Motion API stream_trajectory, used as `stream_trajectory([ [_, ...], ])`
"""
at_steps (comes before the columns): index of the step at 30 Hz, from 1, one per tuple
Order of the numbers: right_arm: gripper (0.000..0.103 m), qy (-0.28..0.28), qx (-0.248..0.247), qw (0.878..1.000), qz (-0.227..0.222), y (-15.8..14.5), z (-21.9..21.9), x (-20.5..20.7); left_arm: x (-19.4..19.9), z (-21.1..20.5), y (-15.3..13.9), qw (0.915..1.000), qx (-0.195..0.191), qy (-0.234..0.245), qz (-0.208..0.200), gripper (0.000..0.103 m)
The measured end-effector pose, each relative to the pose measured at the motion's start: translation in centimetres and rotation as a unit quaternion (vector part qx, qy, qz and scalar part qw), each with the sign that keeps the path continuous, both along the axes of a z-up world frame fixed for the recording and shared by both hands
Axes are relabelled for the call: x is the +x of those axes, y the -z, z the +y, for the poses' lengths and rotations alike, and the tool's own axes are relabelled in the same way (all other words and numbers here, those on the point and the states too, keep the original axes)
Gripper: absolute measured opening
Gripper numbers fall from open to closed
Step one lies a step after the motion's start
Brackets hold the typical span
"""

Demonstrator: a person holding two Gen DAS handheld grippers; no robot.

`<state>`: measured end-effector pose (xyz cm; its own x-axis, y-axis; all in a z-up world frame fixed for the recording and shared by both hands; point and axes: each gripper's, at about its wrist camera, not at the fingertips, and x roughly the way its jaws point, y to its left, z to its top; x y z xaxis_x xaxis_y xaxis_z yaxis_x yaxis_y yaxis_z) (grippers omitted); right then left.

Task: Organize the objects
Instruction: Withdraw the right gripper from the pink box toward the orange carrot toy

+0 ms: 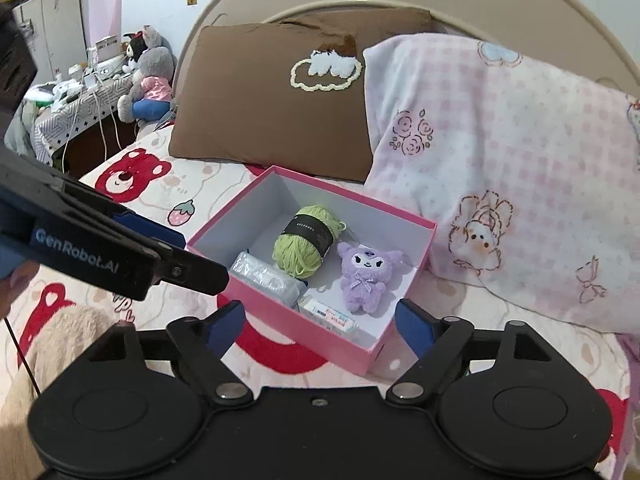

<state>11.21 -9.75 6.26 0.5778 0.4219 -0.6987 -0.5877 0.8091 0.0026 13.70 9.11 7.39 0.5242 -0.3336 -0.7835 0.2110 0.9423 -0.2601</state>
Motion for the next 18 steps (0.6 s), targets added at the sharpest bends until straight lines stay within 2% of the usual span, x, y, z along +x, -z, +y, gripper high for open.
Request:
stream_trajectory([
  [7, 0.087, -0.013, 0.002, 1.0, -0.021, -1.0, -1.6, -3.0, -2.5, -0.6, -0.3, 0.9999, 0.008, 0.009, 0.005, 0.061],
  [10, 0.087, -0.015, 0.013, 1.0, -0.015, -1.3, -2.4, -3.7, -3.4, -0.9, -0.5, 0.9998, 0.004, 0.016, 0.008, 0.062],
  [18, 0.087, -0.006, 0.004, 1.0, -0.009, -1.0, -4.0, -5.3, -4.8, -2.9, -0.2, 0.9985, 0.048, 0.026, -0.003, 0.066],
])
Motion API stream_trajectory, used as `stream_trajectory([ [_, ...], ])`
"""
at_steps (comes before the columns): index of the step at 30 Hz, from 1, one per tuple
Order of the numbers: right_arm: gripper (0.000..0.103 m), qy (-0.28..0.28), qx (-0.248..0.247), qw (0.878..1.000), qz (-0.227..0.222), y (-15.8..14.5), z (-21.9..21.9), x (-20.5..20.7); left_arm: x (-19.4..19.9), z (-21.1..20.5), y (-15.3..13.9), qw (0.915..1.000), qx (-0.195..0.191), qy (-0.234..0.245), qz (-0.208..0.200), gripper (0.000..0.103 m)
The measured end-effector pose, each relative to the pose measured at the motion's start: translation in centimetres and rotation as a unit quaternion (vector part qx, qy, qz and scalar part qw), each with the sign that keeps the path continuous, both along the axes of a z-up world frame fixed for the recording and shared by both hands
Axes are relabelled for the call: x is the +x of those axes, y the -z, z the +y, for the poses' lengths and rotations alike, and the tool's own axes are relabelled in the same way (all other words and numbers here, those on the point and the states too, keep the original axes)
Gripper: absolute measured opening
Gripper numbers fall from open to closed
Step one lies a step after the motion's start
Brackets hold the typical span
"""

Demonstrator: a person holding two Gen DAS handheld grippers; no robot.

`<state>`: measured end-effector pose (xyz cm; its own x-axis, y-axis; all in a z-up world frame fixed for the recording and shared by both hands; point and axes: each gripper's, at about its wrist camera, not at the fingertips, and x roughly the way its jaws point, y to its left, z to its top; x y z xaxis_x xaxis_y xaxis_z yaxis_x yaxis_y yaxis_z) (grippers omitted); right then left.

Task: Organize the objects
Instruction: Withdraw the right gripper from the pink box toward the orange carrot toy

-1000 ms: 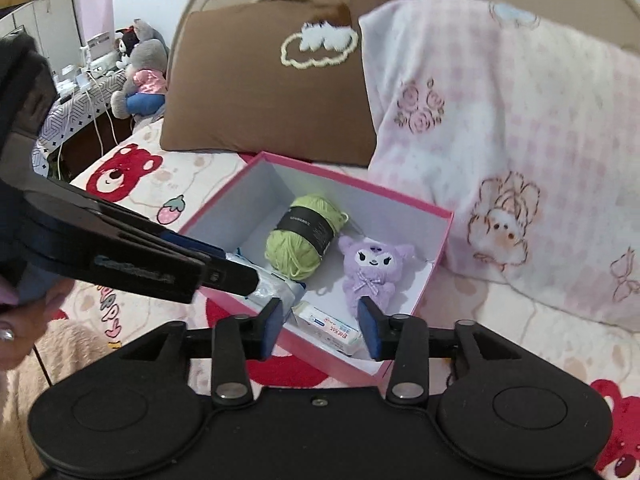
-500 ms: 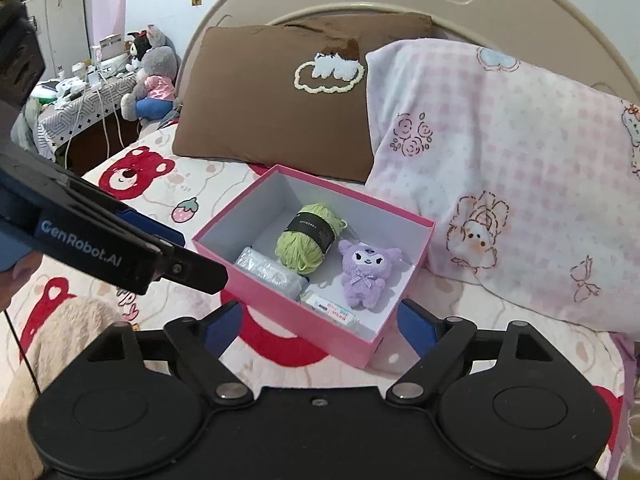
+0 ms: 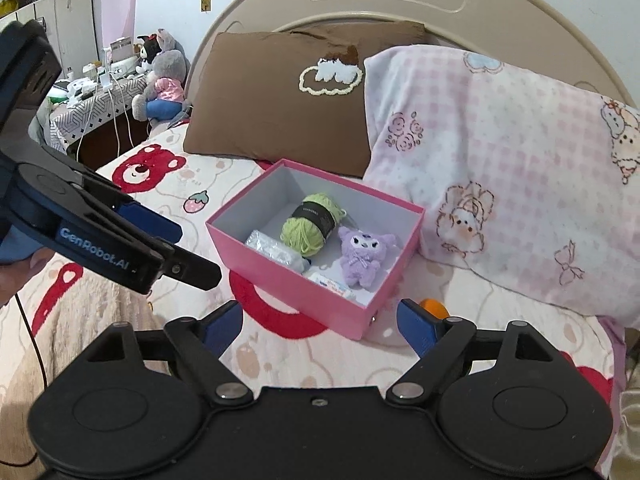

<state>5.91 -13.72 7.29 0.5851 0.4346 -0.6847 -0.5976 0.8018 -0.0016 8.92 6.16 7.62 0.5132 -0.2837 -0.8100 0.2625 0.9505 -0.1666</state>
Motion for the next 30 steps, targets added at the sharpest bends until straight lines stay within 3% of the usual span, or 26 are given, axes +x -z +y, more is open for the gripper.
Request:
stream_trajectory([
  [7, 0.087, 0.006, -0.011, 1.0, 0.012, 1.2, -1.6, -1.2, -0.9, -1.7, 1.2, 0.9998, 0.013, 0.012, 0.007, 0.068],
  [16, 0.087, 0.016, -0.009, 1.0, 0.017, 2.1, -4.3, -2.3, -2.8, -5.7, 1.0, 0.9978, 0.041, 0.051, -0.013, 0.068],
  [27, 0.087, 0.045, 0.0, 0.999, 0.021, 3.2, -8.2, -1.7, -2.7, -9.6, 1.2, 0.9978, 0.016, 0.061, -0.017, 0.068],
  [30, 0.088, 0.038, 0.027, 0.999, -0.01, 3.8, -9.6, -1.3, -2.4, -10.8, 1.4, 0.998, 0.01, 0.054, -0.03, 0.071],
])
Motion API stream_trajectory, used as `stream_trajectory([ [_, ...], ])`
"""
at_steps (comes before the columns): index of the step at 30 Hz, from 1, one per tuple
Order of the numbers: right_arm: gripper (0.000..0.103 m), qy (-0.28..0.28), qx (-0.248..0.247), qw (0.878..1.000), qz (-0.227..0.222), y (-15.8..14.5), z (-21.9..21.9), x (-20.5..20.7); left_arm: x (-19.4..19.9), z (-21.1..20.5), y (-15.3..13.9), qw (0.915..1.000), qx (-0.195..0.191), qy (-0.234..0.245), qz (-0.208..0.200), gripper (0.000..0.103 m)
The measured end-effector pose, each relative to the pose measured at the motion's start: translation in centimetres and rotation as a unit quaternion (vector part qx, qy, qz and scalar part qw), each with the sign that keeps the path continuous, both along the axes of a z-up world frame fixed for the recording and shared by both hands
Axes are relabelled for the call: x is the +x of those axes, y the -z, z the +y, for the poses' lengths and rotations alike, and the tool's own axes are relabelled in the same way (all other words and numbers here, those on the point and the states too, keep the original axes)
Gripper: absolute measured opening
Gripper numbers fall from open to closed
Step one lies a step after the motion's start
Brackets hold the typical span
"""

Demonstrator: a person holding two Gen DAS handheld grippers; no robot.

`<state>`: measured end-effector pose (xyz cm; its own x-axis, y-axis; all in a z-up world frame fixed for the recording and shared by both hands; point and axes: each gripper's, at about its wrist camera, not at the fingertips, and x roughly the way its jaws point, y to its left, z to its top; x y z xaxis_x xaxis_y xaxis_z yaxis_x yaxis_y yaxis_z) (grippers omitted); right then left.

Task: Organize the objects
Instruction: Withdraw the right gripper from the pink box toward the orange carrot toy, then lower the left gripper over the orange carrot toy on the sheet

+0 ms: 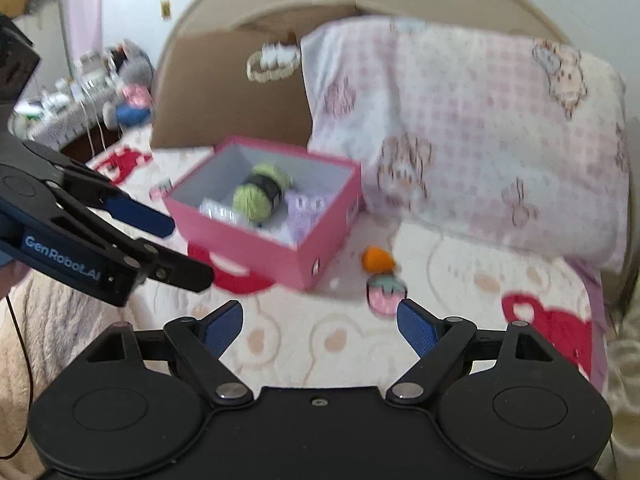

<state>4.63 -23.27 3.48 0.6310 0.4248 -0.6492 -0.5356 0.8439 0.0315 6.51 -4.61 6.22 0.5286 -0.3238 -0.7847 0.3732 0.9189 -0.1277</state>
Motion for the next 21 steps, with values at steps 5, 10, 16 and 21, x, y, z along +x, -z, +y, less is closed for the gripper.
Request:
stream_trajectory([
  [5, 0.088, -0.018, 0.019, 0.999, -0.031, 1.7, -1.1, 1.5, 1.3, -1.3, 0.5, 0.9999, -0.01, -0.006, -0.002, 0.072],
  [10, 0.088, -0.025, 0.025, 0.998, -0.044, 3.3, -0.6, 4.5, 4.2, -2.6, 1.5, 0.9994, -0.025, -0.022, -0.007, 0.072],
  [16, 0.088, -0.03, 0.021, 0.998, -0.046, 5.8, 0.3, 8.7, 9.1, -4.9, 3.5, 0.999, -0.032, -0.029, -0.001, 0.072],
  [21, 0.089, -0.004, 0.02, 1.0, -0.013, 8.4, 1.1, 12.4, 12.8, -6.5, 5.7, 0.9976, -0.069, -0.004, -0.002, 0.071],
])
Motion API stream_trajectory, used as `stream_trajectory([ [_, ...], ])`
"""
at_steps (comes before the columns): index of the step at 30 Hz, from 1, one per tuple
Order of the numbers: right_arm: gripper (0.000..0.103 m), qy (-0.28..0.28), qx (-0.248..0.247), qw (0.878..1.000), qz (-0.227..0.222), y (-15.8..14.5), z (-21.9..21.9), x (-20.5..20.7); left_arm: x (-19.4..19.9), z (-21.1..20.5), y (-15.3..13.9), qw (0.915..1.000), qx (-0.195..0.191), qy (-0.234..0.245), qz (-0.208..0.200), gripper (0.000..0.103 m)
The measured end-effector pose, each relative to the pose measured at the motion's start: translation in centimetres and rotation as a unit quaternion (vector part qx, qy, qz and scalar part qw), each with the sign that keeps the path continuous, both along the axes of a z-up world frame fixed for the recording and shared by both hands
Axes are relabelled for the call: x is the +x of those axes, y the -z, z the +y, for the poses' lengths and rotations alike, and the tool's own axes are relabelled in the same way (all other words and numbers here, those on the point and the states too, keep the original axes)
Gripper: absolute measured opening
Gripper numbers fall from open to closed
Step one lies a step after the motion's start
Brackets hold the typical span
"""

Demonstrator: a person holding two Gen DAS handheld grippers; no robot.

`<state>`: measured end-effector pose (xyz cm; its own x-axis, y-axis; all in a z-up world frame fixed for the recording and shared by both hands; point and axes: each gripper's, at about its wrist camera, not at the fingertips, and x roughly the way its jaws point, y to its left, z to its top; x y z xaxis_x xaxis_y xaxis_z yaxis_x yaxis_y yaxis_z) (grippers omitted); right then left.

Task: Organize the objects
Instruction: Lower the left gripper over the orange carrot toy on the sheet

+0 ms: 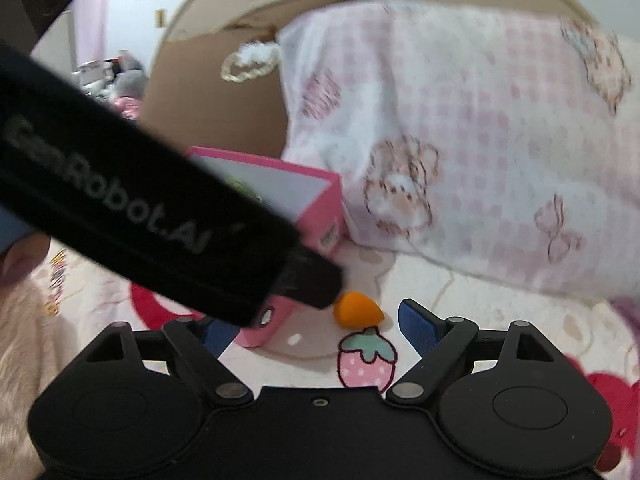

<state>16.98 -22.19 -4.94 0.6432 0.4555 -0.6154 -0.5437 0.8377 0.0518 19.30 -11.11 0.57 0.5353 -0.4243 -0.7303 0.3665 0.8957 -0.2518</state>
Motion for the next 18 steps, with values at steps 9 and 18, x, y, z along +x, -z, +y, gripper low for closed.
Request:
stream_trajectory([
  [9, 0.089, 0.037, 0.018, 0.999, -0.006, 4.7, -0.5, 3.0, 3.9, -1.0, 4.1, 0.9998, -0.011, -0.018, 0.002, 0.065],
  [18, 0.088, 0.022, 0.017, 1.0, -0.01, 7.1, 0.6, 5.1, 7.4, -2.6, 9.2, 0.9976, 0.05, -0.041, 0.025, 0.044],
])
